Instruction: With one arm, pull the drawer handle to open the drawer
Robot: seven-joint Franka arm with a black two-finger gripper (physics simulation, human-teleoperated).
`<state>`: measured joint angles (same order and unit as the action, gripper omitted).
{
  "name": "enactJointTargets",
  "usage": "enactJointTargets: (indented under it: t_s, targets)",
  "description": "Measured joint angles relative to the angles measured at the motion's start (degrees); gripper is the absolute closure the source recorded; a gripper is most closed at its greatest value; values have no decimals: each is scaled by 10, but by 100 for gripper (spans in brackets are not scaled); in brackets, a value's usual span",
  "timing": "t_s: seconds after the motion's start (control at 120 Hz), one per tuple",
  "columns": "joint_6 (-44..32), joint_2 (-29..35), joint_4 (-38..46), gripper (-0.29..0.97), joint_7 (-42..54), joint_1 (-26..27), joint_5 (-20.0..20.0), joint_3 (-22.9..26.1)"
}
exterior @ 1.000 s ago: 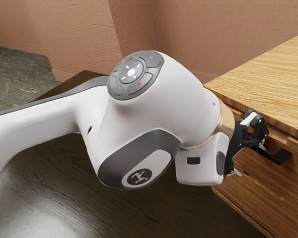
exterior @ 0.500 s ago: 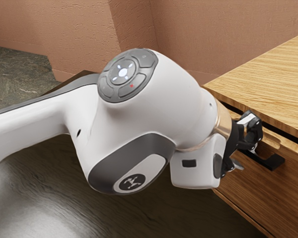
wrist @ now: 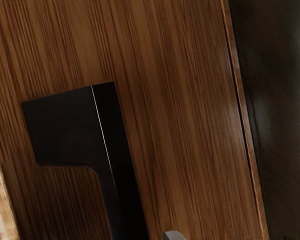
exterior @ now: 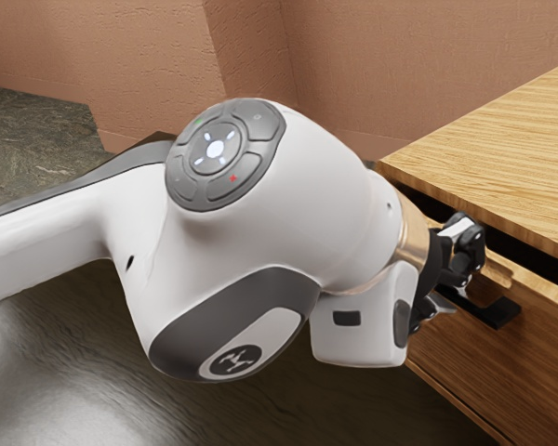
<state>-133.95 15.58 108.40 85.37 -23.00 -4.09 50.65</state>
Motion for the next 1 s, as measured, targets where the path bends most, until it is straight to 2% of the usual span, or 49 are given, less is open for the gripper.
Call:
enactJointTargets:
  t_s: [0.15, 0.283, 0.4, 0.525, 0.808, 1.0]
  targets:
    - [2, 16, 12, 49, -1, 8, 2, -10]
    - [3, 26, 28, 42, -1, 46, 2, -52]
    - [3, 44, 41, 42, -2, 54, 3, -60]
    - [4, 58, 59, 39, -2, 92, 8, -99]
    - [4, 104, 94, 38, -3, 104, 20, -116]
    - [4, 114, 106, 36, -4, 126, 25, -135]
